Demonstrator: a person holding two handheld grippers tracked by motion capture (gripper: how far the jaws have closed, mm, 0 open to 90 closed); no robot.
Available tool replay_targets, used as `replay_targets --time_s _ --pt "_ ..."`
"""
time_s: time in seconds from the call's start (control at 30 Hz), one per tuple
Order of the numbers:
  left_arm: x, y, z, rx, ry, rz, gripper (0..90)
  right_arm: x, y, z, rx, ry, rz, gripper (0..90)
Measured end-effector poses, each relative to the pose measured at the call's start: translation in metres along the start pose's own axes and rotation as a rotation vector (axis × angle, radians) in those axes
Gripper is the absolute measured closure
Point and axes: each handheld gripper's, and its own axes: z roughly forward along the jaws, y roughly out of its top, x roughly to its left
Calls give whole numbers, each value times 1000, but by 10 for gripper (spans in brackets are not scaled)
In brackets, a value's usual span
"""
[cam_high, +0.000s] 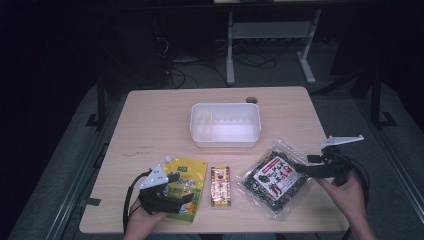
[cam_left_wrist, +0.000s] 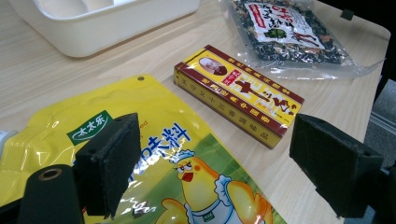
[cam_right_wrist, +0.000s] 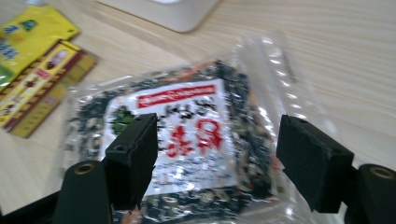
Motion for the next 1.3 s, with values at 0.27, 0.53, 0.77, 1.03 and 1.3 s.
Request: replay_targets --time_s 0.27,0.53,0.77,1.03,1.3 --pt "0 -1 1 2 -12 -11 160 -30 -4 1 55 -78 91 335" --pt "2 -1 1 3 -13 -14 160 -50 -12 -3 88 -117 157 346" --pt "4 -2 0 0 -16 -27 160 -62 -21 -4 102 -144 193 360" --pt "3 -2 1 6 -17 -20 160 -73 -31 -4 115 -141 230 439" --pt "3 -1 2 7 -19 -18 160 -81 -36 0 134 -73 291 570"
